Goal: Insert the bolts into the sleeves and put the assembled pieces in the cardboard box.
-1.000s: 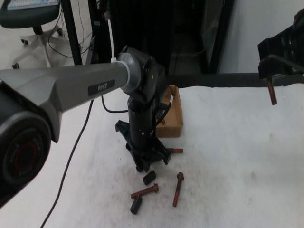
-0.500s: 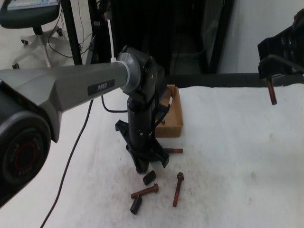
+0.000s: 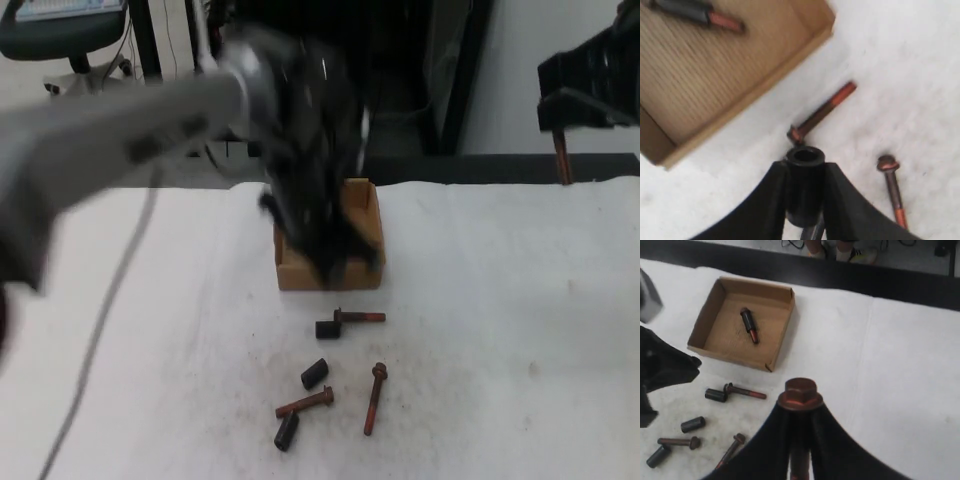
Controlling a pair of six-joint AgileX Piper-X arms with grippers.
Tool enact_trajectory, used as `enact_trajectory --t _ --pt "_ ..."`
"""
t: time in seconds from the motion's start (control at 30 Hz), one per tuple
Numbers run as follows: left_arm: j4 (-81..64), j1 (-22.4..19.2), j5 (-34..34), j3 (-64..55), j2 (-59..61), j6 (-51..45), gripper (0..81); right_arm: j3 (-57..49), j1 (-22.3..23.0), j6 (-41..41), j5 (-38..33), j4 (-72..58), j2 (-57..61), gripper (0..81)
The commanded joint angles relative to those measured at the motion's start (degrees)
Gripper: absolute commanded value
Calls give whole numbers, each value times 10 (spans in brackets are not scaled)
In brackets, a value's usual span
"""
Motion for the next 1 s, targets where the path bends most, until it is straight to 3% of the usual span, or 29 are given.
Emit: enact_trajectory --t 0.0,0.23,0.4,0.5,0.63,0.8,0.97 --pt "-46 10 2 -9 -67 -17 0 -2 -4 0 -53 -60 -8 8" --pt "-72 16 4 34 -187 -17 0 -2 -1 19 -248 -214 -8 8" --pt "-178 16 12 201 -295 -67 0 -2 -1 126 -283 -324 -3 8" --pt "-301 16 46 349 -372 -114 0 -2 2 150 -329 -360 3 8" --pt "-604 16 133 535 -475 -195 0 -2 21 151 -355 -367 13 8" --pt "-956 16 145 688 -522 -262 0 -2 74 151 -359 -376 34 8" --pt "-1009 16 189 724 -522 -262 0 -2 130 151 -359 -437 60 8"
